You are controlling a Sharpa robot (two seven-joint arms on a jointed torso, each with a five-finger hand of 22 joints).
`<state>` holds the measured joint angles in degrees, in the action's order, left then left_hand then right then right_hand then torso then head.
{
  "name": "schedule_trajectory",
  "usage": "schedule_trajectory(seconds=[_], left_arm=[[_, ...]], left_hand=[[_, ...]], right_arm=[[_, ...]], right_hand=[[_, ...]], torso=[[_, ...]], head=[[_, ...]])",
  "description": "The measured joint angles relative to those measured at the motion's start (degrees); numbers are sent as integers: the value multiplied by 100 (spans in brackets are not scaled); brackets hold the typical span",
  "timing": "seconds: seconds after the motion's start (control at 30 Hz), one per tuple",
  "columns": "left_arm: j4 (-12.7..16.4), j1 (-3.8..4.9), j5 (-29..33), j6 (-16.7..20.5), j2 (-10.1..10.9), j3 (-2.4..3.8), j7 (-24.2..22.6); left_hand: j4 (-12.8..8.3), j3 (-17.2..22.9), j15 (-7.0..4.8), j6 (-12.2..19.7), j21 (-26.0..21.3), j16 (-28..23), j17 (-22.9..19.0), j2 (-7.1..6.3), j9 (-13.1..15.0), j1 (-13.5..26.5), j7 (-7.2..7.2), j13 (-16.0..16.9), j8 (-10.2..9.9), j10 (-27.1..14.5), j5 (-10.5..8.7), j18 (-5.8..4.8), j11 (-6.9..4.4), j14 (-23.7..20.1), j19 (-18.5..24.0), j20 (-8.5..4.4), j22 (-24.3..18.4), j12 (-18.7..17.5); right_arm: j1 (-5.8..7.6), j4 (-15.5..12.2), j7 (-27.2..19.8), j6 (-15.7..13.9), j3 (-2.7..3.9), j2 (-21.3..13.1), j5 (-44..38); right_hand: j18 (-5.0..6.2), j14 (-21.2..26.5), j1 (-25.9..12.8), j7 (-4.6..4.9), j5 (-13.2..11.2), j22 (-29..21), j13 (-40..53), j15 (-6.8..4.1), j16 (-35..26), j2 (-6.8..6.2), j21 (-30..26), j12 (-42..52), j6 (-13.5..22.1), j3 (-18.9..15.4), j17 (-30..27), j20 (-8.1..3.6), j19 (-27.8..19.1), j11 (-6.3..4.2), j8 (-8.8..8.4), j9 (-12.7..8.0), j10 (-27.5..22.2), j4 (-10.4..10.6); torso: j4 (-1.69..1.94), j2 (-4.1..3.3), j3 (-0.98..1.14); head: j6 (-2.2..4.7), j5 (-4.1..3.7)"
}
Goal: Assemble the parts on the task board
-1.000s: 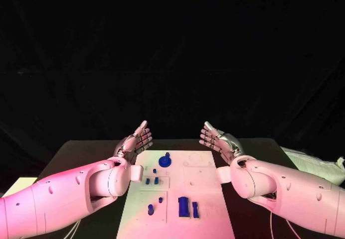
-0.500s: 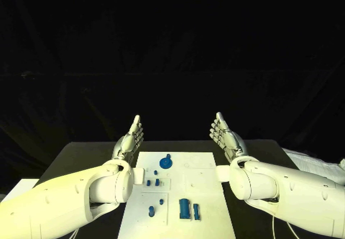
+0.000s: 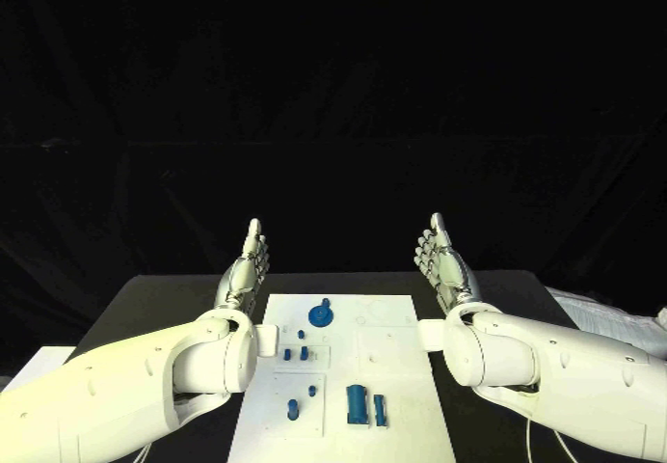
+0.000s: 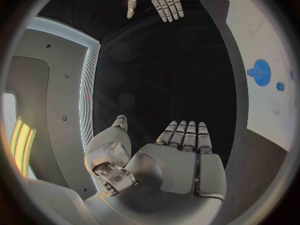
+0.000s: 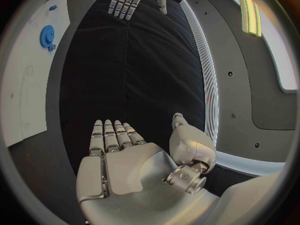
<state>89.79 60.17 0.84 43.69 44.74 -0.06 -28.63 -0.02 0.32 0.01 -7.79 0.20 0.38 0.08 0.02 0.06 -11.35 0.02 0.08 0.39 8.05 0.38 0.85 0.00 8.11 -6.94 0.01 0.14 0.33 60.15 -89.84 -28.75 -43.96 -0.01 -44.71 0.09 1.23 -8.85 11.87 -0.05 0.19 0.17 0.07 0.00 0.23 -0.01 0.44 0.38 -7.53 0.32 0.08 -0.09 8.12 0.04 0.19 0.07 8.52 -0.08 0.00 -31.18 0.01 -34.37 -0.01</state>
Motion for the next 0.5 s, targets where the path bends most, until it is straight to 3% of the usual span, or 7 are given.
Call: schedule_trajectory(seconds=[0.2, 0.23, 0.3, 0.37, 0.5], left_arm=[[1, 0, -12, 15, 0, 0, -6], [2, 0, -13, 17, 0, 0, -8], [2, -1, -14, 23, 0, 0, -9], [2, -1, -15, 25, 0, 0, -10], [2, -1, -16, 28, 0, 0, -12]], left_hand=[[0, 0, -4, 187, 0, 0, 0, -5, -1, 260, -3, 1, 0, -186, 0, 1, -1, -196, 217, 4, -6, 0], [0, 0, -1, 361, 0, 0, 0, -3, -1, 419, 0, 1, 1, -292, 0, 0, 0, -374, 509, 0, -6, 0], [0, 0, -1, 723, 0, 0, 1, 2, -1, 854, -4, 1, 0, -732, 0, 1, -7, -758, 666, -5, -6, 0], [0, 0, 0, 751, 0, 0, 0, -2, -1, 1081, -6, 1, 0, -775, 0, 0, -1, -780, 673, 0, -6, 0], [0, 0, 0, 751, 0, 0, 1, -2, -1, 1091, -6, 2, 0, -775, 0, 1, -1, -780, 673, 0, -6, 0]], right_arm=[[0, 0, -11, -18, 0, 0, 12], [0, -1, -12, -20, 0, 0, 13], [0, -2, -15, -24, -1, 0, 16], [0, -2, -16, -27, -1, 0, 18], [0, -2, -18, -29, -1, 0, 21]], right_hand=[[-89, 160, -248, 15, 0, -8, 0, 0, 0, -8, -23, 0, 150, 0, 1, 22, -162, -8, 0, 1, -173, 0], [-89, 289, -404, 6, 0, -9, 0, 3, 0, -3, -23, 0, 249, 0, 1, 20, -272, -2, 0, 1, -295, 0], [-89, 771, -730, 6, 0, -11, 1, 2, 0, -2, -23, 0, 680, 0, 1, 12, -710, -2, 0, 1, -745, 0], [-89, 856, -1125, 3, 0, -12, 1, -1, 0, -4, -23, 0, 733, 0, 2, 10, -786, -8, 0, 1, -824, 0], [-89, 856, -1150, 3, 0, -12, 2, -1, 0, 6, -23, 0, 733, 0, 0, 10, -786, -8, 0, 2, -824, 0]], torso=[[0, 0, 0], [0, 0, 0], [0, 0, 0], [0, 0, -1], [0, 0, 0]], head=[[0, 0], [1, 0], [1, 0], [1, 0], [1, 0]])
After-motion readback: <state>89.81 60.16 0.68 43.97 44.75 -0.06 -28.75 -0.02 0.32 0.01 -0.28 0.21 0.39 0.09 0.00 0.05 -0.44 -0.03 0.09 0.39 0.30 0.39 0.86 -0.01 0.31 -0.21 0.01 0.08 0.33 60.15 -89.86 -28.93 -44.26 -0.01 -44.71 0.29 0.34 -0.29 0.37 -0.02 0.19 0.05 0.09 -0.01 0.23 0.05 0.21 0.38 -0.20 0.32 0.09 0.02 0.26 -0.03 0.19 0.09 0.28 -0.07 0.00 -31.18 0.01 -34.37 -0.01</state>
